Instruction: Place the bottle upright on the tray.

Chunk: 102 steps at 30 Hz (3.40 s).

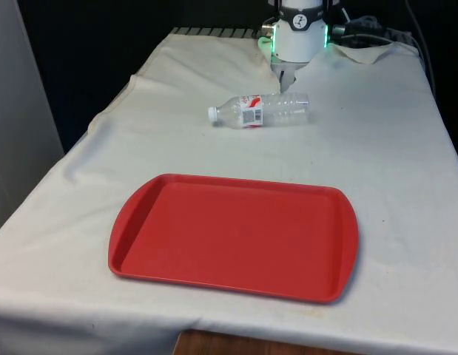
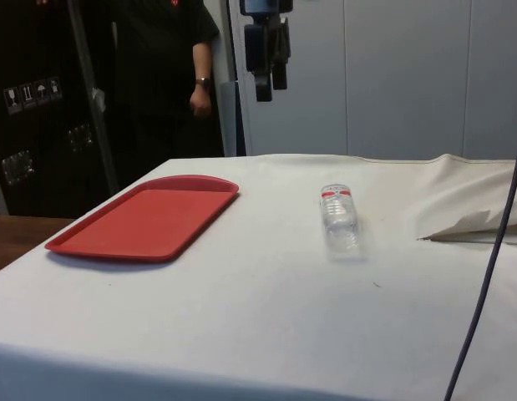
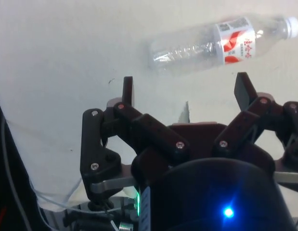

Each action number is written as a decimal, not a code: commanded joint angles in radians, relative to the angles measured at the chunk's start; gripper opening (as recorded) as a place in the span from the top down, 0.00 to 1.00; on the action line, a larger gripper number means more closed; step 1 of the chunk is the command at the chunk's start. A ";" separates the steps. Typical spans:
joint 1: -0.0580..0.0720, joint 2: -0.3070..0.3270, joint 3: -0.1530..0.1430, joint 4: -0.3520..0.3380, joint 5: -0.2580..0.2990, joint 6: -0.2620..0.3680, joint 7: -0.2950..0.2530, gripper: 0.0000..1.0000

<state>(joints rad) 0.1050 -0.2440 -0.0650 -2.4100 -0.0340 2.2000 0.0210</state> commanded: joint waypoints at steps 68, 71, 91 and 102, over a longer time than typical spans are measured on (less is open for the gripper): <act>-0.019 0.000 -0.174 -0.178 -0.008 0.118 -0.040 0.00; -0.020 0.008 -0.174 -0.180 -0.007 0.123 -0.021 0.00; -0.018 0.078 -0.174 -0.201 0.005 0.218 0.112 0.00; -0.018 0.120 -0.175 -0.211 0.012 0.270 0.183 0.00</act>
<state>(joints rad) 0.0870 -0.1260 -0.2390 -2.6170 -0.0270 2.4570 0.1980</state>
